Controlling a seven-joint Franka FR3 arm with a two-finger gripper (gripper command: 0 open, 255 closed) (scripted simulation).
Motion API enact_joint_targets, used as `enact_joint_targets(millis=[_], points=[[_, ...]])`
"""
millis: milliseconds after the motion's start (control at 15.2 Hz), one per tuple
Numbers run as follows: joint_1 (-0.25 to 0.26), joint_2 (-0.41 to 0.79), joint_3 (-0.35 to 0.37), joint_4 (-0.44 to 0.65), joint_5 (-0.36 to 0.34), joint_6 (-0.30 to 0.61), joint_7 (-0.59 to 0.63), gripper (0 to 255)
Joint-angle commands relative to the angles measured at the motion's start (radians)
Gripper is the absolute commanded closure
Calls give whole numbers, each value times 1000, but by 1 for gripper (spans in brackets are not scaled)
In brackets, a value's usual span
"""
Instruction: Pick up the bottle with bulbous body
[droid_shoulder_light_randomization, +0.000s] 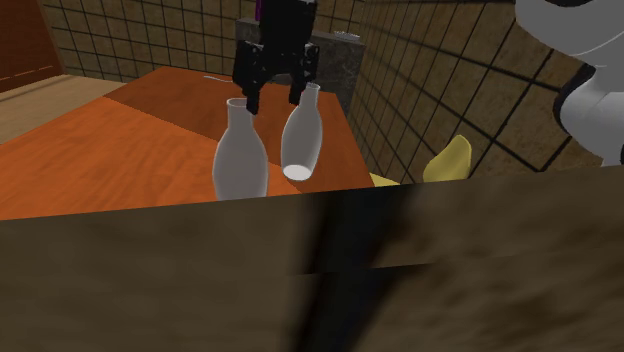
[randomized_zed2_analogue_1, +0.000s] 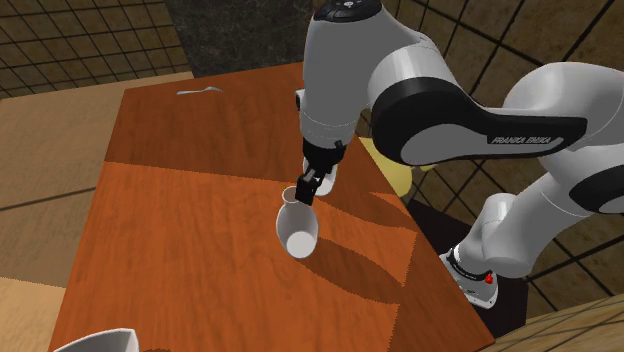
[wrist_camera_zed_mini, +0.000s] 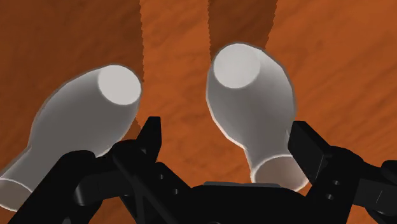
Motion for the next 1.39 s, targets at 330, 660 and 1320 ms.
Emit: enact_joint_targets(millis=[330, 660, 1320], points=[[43, 132, 47, 134, -46, -20, 77, 0], [33, 95, 40, 26, -27, 55, 68, 0], [34, 98, 40, 28, -29, 55, 69, 255]])
